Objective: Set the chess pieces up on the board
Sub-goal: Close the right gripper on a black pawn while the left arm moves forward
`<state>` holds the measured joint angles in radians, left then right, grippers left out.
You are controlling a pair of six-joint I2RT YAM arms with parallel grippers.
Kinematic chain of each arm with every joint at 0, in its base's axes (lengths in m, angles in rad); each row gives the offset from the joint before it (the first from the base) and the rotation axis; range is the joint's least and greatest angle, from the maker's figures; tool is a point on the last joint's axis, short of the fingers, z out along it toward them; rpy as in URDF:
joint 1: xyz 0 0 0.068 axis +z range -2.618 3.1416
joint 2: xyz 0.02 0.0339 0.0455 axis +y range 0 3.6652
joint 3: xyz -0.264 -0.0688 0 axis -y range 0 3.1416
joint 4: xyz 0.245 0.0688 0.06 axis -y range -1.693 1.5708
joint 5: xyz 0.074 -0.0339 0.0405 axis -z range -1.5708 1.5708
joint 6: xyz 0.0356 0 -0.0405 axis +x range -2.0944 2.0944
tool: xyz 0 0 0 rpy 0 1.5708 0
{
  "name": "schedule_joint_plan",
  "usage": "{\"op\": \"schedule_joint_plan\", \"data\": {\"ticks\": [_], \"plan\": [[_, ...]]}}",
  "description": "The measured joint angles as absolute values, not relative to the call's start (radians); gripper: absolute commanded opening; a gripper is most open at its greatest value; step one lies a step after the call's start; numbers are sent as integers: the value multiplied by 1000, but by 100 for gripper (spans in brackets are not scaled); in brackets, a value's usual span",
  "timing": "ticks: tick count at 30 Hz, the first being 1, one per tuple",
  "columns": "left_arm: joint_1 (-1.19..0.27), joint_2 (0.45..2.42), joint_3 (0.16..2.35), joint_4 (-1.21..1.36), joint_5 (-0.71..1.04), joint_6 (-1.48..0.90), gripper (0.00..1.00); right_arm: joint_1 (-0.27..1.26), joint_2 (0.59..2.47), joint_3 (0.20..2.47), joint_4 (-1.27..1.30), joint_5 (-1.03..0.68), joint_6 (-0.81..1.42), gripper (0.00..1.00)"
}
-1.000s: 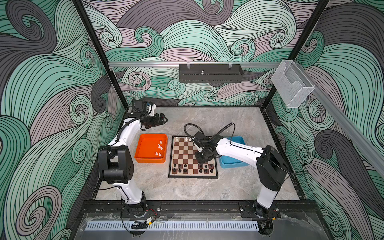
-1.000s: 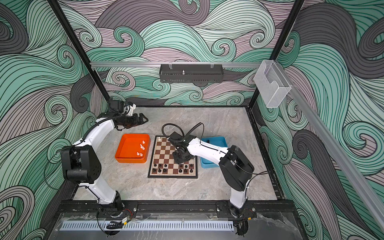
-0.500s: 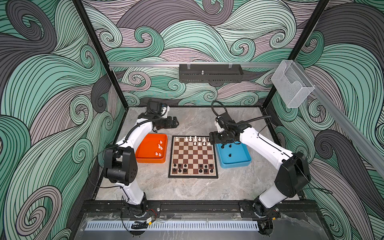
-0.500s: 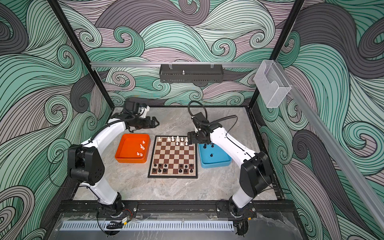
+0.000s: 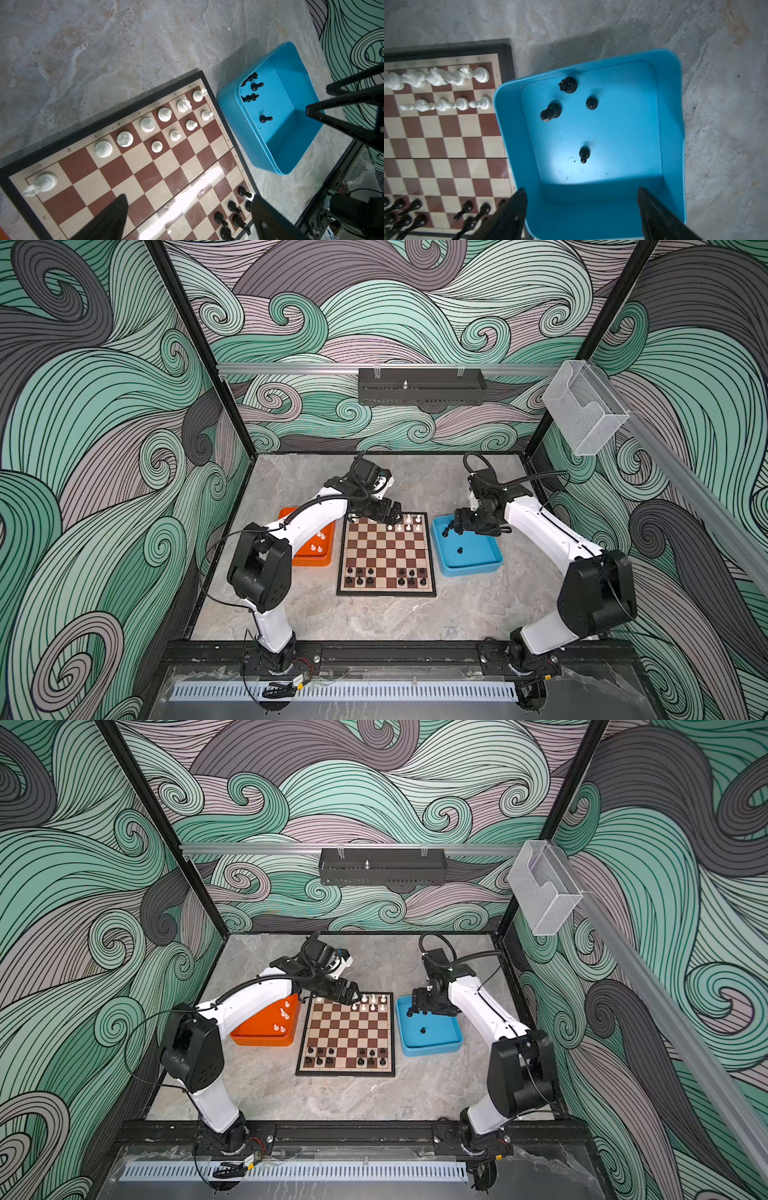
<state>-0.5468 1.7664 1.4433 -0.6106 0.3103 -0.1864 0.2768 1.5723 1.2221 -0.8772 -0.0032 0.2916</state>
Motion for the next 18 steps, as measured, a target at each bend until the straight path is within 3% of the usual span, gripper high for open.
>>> {"op": "schedule_joint_plan", "data": {"ticks": [6,18], "plan": [[-564,1773,1443,-611,310,-185,95,270,1647,1216,-875,-1,269,47],[-567,1777,1443,-614,310,-183,95,270,1714,1175,-836,-38,269,42]]}}
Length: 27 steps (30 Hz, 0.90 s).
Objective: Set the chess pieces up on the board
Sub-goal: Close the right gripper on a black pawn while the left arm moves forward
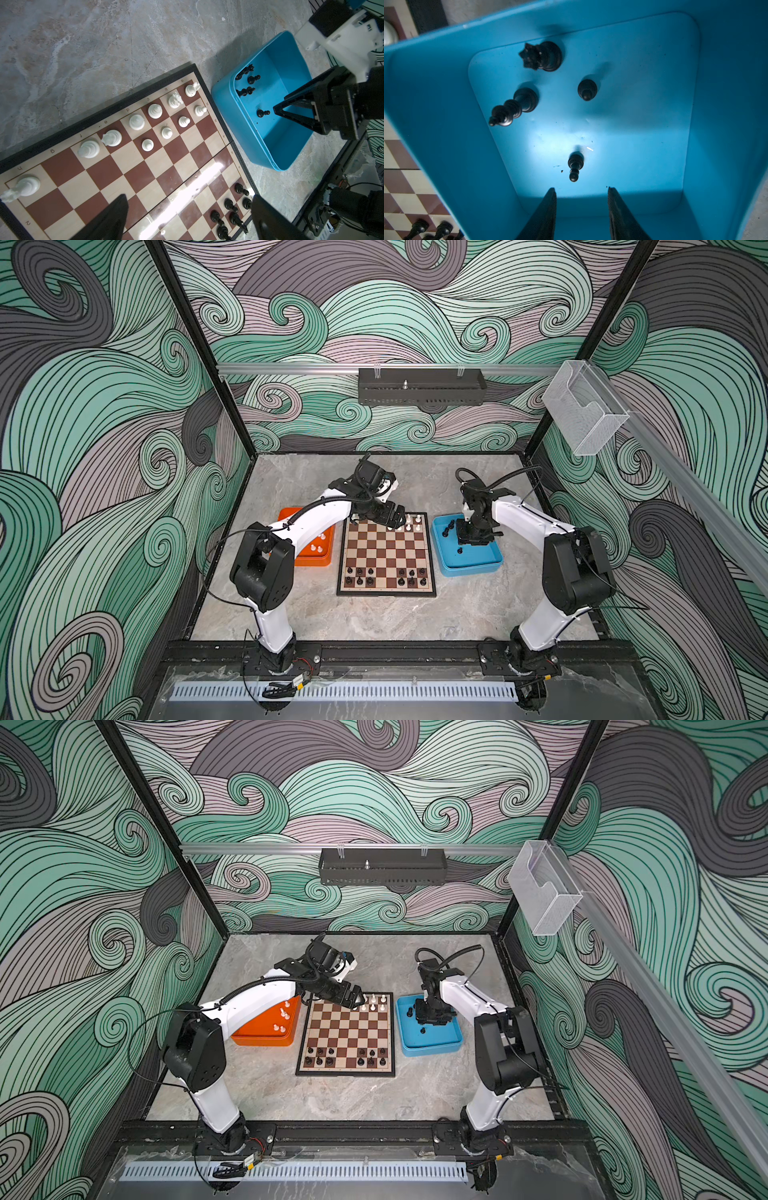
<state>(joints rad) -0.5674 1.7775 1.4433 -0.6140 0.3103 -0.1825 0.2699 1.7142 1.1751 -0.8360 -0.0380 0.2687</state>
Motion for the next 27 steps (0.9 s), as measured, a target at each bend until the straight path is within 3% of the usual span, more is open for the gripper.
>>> {"op": "schedule_joint_plan", "data": {"ticks": [27], "plan": [[-568,1798,1444,-615,311,-173,95,271,1787,1144,-785,-87,278,28]]}}
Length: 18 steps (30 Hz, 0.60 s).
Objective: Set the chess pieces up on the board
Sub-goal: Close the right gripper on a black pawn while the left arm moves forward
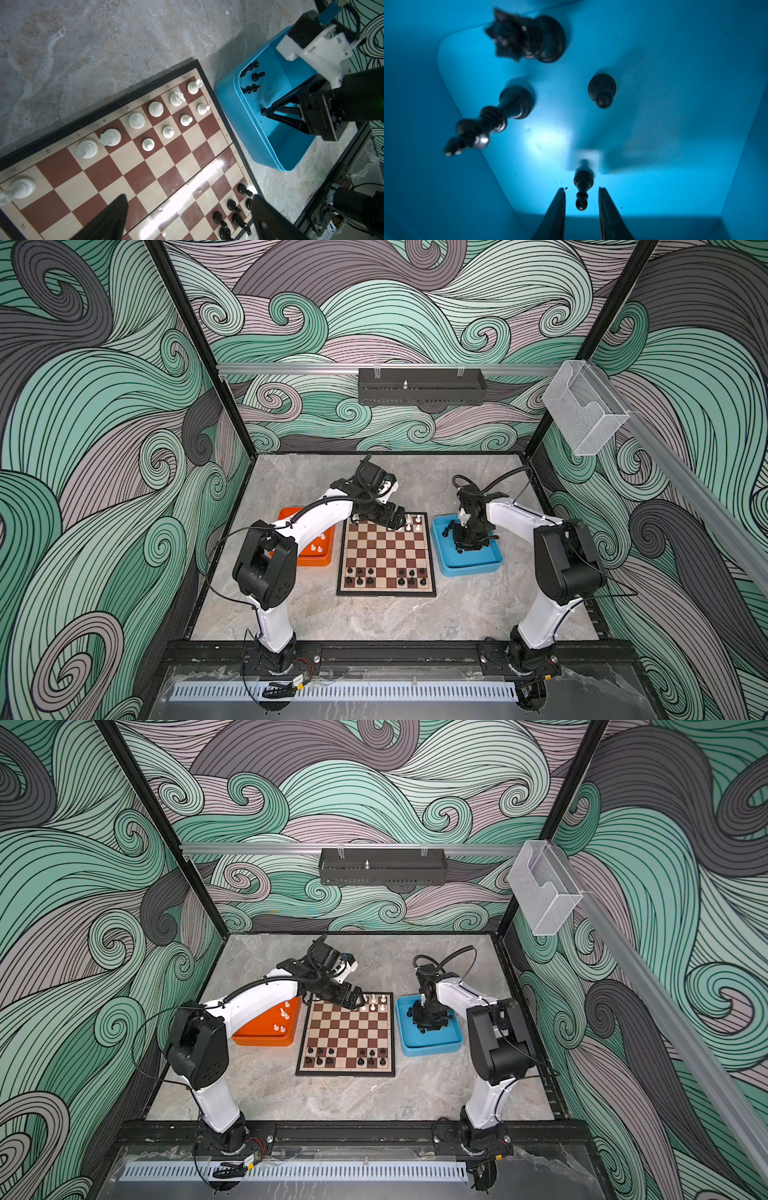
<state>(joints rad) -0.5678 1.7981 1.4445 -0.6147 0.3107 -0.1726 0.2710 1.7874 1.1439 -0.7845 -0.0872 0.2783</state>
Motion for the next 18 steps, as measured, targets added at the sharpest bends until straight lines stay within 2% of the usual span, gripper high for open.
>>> {"op": "schedule_joint_plan", "data": {"ticks": [18], "plan": [[-568,1798,1445,-615,311,-173,95,271,1814,1144,-781,-90,283,18]]}}
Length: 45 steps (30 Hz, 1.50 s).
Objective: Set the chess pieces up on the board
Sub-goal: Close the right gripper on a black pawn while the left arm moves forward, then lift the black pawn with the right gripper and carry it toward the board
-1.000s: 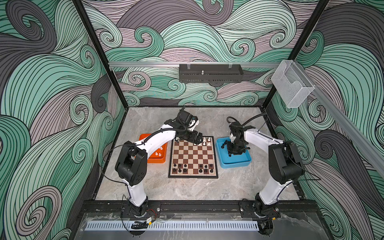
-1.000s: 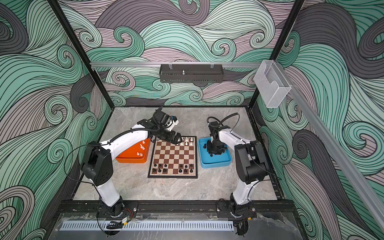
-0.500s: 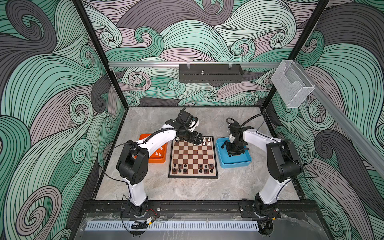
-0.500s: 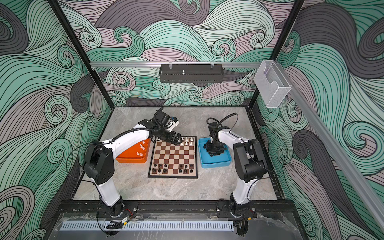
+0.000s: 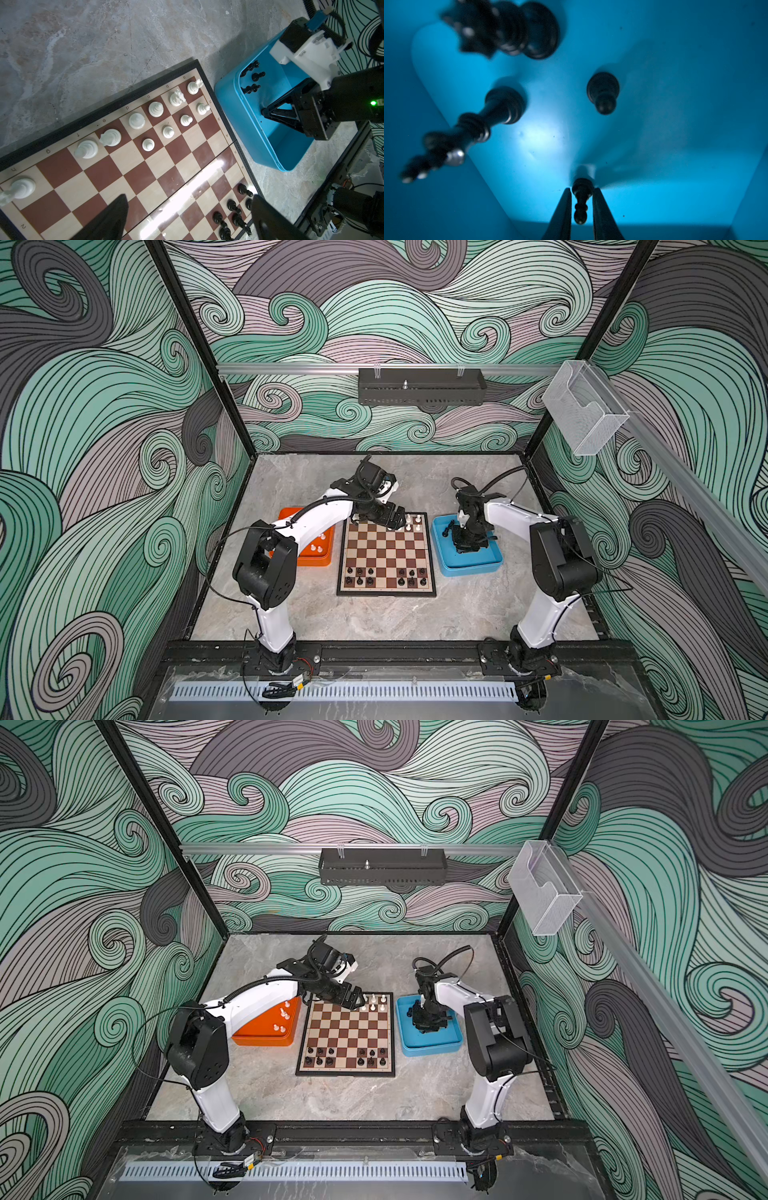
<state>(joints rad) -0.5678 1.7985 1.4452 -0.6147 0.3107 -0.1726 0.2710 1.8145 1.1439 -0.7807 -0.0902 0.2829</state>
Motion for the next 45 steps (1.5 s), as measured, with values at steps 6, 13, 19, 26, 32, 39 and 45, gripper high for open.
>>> {"op": "schedule_joint_plan", "data": {"ticks": [6,13,19,26,32,39,45], "plan": [[-568,1798,1446,-615,310,-172,95,271,1814,1144,-781,-90,284,14],[-568,1798,1457,-622,302,-166,95,272,1809,1145,-785,-89,284,13],[-560,1798,1466,-633,265,-159,94,292,1784,1206,-833,-68,263,9],[-500,1798,1473,-644,230,-153,94,345,1730,1319,-893,-49,249,10],[-382,1798,1476,-645,223,-152,95,453,1715,1396,-938,-42,245,10],[-187,1798,1477,-645,240,-178,95,699,1732,1491,-953,-49,276,11],[-72,1798,1491,-654,253,-208,94,877,1832,1555,-948,-54,295,10]]}}
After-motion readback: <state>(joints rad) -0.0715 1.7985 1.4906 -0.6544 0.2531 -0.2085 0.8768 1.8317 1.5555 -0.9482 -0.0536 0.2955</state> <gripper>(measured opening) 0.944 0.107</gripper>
